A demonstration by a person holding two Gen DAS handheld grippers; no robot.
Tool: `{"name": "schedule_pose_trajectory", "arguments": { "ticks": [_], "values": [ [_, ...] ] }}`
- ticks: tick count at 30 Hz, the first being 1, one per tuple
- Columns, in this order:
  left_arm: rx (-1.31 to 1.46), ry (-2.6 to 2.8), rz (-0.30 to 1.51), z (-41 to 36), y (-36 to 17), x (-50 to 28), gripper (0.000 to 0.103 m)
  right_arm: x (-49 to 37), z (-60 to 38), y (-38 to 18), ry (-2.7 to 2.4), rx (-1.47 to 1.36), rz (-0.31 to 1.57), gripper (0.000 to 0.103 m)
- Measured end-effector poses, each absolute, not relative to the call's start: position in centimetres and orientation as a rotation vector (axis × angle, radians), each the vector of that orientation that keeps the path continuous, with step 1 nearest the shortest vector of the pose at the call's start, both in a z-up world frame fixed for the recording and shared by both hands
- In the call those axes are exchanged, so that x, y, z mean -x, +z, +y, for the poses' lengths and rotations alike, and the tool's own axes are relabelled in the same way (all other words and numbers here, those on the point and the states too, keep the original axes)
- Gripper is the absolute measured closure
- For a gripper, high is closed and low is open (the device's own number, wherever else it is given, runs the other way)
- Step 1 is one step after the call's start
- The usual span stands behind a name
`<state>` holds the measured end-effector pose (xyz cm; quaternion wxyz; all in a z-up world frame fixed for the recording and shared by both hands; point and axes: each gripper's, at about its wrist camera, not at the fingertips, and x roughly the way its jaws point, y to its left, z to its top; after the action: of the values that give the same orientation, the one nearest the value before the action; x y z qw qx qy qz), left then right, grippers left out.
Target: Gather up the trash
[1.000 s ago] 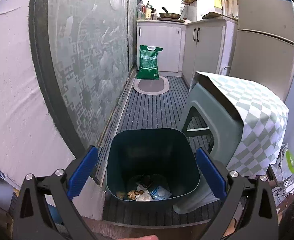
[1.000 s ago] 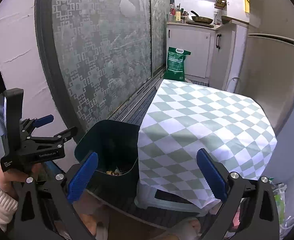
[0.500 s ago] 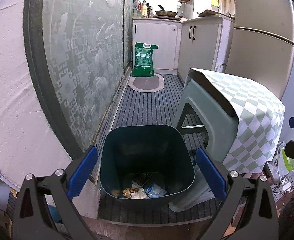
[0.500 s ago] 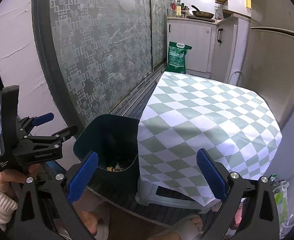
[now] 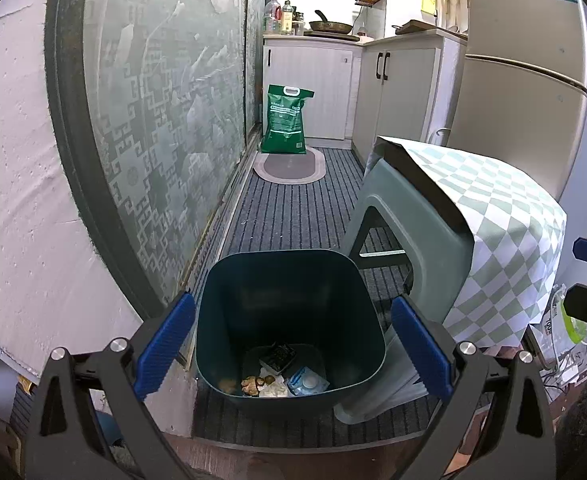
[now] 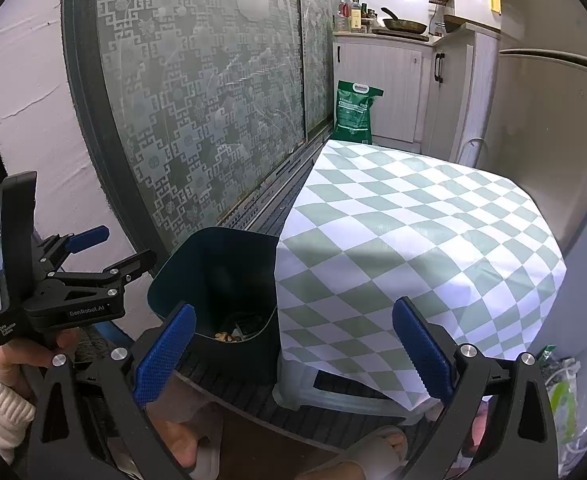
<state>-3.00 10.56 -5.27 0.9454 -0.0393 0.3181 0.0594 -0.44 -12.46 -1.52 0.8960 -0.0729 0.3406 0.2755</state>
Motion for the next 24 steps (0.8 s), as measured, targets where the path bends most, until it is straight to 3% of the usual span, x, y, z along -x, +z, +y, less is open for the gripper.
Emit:
{"name": "schedule_pose_trajectory", "arguments": {
  "ticks": [24],
  "values": [
    [0.082, 0.119, 0.647, 10.39, -5.35, 3.08, 0.003, 0.49, -12.39, -1.63, 0.573, 0.159, 0.707, 0.004]
  ]
}}
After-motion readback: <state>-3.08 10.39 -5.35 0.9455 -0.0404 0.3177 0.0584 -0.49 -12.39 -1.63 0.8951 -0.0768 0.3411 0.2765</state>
